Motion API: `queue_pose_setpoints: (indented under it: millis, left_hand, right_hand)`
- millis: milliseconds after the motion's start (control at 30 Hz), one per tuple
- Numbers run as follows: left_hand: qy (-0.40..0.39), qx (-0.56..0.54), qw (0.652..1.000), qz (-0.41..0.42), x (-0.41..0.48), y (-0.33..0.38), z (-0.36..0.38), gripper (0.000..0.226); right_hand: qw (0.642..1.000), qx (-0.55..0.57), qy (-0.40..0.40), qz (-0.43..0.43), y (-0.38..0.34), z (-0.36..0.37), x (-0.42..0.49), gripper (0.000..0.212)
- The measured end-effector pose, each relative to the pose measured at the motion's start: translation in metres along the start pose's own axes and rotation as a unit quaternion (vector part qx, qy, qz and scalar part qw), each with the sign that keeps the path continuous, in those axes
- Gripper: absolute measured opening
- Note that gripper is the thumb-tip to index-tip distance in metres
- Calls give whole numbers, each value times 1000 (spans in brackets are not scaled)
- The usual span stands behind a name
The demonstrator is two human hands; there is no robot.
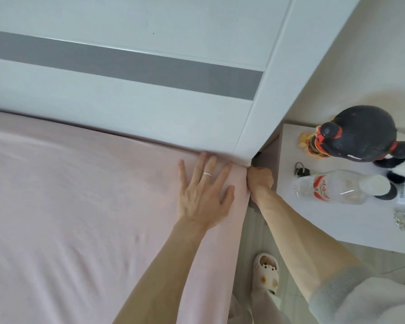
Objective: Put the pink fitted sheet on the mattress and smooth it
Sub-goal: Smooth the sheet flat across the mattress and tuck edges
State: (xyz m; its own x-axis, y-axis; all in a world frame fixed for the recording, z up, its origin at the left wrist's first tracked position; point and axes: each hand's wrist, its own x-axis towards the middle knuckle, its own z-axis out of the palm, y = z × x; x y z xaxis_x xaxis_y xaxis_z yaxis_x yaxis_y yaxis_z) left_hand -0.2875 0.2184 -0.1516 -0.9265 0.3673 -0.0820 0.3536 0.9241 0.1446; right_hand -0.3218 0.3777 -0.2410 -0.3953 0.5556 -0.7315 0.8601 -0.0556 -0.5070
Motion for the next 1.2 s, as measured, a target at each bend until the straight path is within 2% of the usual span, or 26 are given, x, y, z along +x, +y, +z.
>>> queue_pose_setpoints:
  millis: [100, 267, 500, 633, 700, 767, 833, 867, 933, 1000, 1100, 1200]
  left_hand:
    - [17, -28, 999, -24, -8, 6, 1, 52]
    - [-22, -8, 999, -39, 0, 16, 6, 60]
    - [-50, 3, 997, -51, 12, 15, 21, 57]
    - [-74, 26, 996, -46, 11, 16, 14, 60]
    - [-49, -13, 998, -30, 3, 15, 9, 57]
    - [22, -95, 994, -42, -11, 9, 1, 54]
    - [97, -149, 978, -112, -36, -5, -8, 56]
    - [108, -156, 969, -156, -52, -17, -13, 57]
    - [87, -140, 961, -223, -84, -44, -15, 61]
    - [46, -118, 948, -291, -118, -74, -13, 64]
    - [12, -114, 914, -390, -164, -109, -10, 66]
    - [8, -134, 883, -449, -212, -110, 7, 67]
  right_hand:
    - [1000, 4, 2, 6, 1, 4, 3, 32]
    - [1000, 24, -9, 11, 2, 6, 7, 27]
    - [997, 68, -36, 23, 8, 10, 16, 22]
    - [999, 38, -32, 13, 1, 4, 0, 17]
    - [998, 56, -19, -2, 2, -1, -16, 21]
    - [995, 83, 13, -48, 6, -7, -44, 27]
    - [979, 38, 79, -183, 17, -12, -79, 23]
    - [955, -9, 104, -277, 20, -12, -102, 21]
    - [870, -100, 119, -468, 19, -4, -145, 21]
    - [773, -189, 48, -604, 11, 22, -184, 28]
    - [657, -371, -77, -652, -2, 78, -221, 58]
    - [526, -509, -111, -672, 2, 108, -206, 77]
